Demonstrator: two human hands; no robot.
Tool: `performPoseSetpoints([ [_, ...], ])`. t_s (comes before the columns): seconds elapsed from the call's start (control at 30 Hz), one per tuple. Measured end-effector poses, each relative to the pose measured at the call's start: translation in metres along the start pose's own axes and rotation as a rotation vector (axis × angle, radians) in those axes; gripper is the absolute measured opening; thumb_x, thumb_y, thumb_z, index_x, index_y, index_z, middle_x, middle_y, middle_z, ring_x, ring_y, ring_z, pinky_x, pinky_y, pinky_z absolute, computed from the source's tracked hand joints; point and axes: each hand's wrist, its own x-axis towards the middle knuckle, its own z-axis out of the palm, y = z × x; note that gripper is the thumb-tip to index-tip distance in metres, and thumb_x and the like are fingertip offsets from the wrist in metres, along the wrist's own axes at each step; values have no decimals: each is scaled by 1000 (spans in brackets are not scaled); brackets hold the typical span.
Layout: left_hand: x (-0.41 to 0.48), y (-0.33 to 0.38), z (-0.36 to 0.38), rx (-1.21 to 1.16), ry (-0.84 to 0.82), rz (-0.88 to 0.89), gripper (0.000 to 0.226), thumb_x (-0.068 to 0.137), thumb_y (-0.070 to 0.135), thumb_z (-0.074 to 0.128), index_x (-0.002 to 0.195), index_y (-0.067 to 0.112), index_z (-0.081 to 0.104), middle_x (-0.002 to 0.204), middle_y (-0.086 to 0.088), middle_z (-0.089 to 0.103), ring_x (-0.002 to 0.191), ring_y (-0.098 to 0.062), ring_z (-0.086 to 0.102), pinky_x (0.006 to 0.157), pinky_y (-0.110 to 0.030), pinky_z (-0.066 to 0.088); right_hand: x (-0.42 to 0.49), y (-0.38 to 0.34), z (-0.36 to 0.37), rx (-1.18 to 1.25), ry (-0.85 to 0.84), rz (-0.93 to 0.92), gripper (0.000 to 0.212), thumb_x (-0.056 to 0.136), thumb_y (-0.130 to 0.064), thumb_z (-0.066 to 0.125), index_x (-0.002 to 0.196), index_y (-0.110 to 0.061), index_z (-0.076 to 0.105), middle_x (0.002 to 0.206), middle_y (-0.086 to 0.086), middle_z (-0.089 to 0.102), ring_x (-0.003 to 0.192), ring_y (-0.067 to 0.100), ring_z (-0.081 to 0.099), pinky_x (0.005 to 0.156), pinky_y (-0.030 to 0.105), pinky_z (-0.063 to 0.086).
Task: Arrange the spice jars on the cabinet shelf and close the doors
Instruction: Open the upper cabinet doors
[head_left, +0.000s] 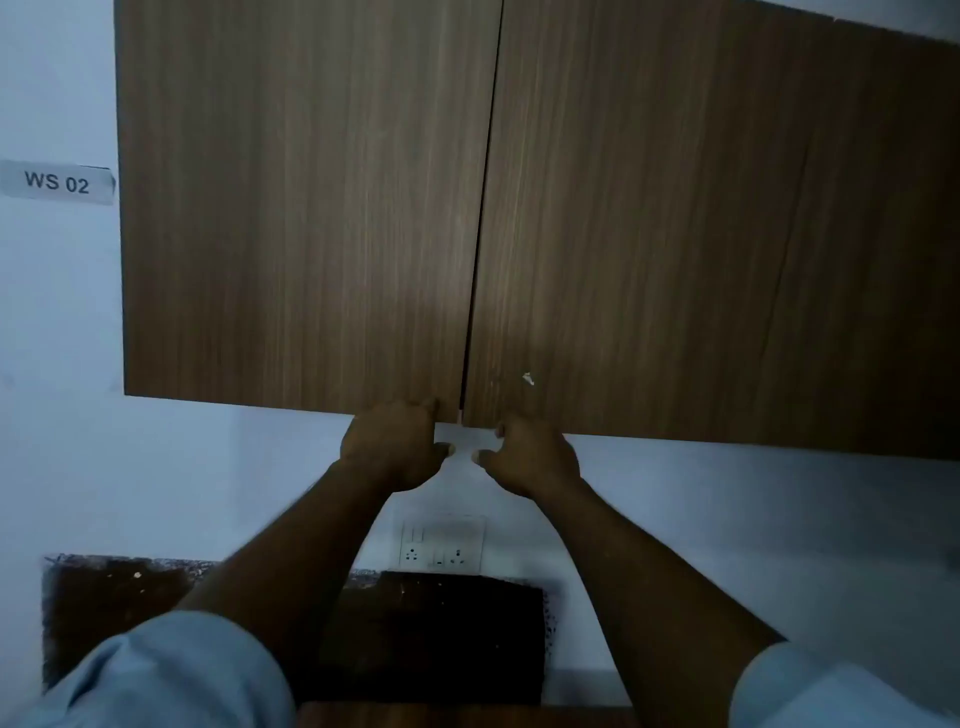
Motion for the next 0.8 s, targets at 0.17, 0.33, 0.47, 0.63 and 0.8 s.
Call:
performPoseSetpoints([
  [0.17, -4, 0, 0, -37, -1, -35, 66, 93, 61, 56, 144, 20, 48, 112, -4, 71, 99, -23, 68, 80, -37, 54, 4, -9, -2, 828, -255, 326, 48, 85, -51, 76, 120, -20, 64, 116, -4, 55, 111, 19, 54, 92, 39, 55],
  [0.33, -2, -4, -2, -111, 31, -40, 62, 94, 59, 56, 140, 18, 52, 111, -4, 71, 100, -23, 67, 81, -35, 53, -2, -17, 1, 1257, -178, 438, 62, 82, -46, 81, 137, -29, 57, 133, -3, 52, 129, 21, 48, 101, 40, 51],
  [0.47, -2, -1, -4, -304, 19, -54, 62, 94, 54, 61, 140, 15, 53, 124, -7, 68, 108, -25, 65, 83, -31, 49, -12, -18, 8, 1494, -38, 485, 68, 81, -39, 84, 141, -32, 52, 139, 0, 55, 132, 19, 48, 98, 38, 48],
  [0.63, -1, 19, -14, -621, 60, -65, 50, 99, 53, 52, 118, 8, 63, 103, -6, 71, 95, -25, 68, 73, -30, 47, -33, -30, 10, 1564, 184, 553, 67, 82, -39, 82, 141, -25, 54, 137, 3, 61, 131, 22, 52, 97, 38, 45],
  [0.8, -12, 60, -34, -807, 205, -27, 62, 102, 61, 33, 72, 13, 59, 61, -6, 60, 57, -21, 61, 58, -37, 51, -62, -40, -3, 1583, 452, 700, 26, 86, -49, 75, 92, -26, 66, 127, 18, 67, 118, 34, 63, 108, 51, 47],
])
